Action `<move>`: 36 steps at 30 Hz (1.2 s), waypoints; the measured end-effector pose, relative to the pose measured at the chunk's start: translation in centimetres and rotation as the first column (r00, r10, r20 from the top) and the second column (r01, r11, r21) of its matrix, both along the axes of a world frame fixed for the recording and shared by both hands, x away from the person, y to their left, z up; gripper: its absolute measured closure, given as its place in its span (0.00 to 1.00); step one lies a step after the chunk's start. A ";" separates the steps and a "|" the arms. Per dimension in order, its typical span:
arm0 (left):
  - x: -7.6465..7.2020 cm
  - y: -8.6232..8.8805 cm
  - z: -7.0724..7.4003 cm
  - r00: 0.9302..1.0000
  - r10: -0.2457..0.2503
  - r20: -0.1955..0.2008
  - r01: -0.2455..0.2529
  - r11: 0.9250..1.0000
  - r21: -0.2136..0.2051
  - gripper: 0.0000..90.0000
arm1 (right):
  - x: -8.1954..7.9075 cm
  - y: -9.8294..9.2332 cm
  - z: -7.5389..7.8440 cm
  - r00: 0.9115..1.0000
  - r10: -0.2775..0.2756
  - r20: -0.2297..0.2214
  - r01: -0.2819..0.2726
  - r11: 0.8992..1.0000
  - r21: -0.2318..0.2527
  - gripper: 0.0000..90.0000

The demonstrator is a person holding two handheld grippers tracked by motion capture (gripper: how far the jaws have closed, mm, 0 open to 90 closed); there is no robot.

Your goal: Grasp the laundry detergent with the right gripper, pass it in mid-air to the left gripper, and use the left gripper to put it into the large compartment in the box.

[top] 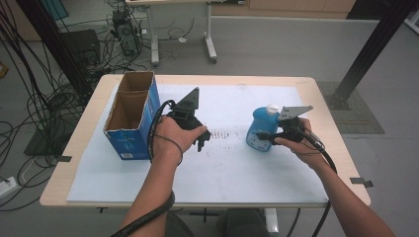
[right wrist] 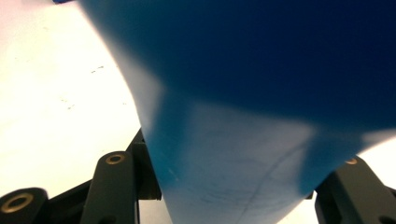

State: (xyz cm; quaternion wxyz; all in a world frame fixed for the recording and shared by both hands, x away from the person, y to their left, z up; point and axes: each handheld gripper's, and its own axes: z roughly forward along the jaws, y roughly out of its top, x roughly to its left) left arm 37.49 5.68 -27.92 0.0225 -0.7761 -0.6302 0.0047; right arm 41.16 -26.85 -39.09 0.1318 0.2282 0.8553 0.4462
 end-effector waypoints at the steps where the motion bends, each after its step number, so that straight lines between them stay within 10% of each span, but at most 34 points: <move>1: 0.0 0.0 0.0 1.000 -0.001 0.000 0.001 1.000 0.000 0.06 | 0.0 0.0 0.0 1.000 0.000 0.000 0.000 1.000 0.000 0.50; 36: -0.2 0.2 0.6 1.000 -0.002 0.012 0.002 1.000 0.000 0.06 | 0.0 0.0 0.0 1.000 -0.001 -0.001 0.001 1.000 0.001 0.50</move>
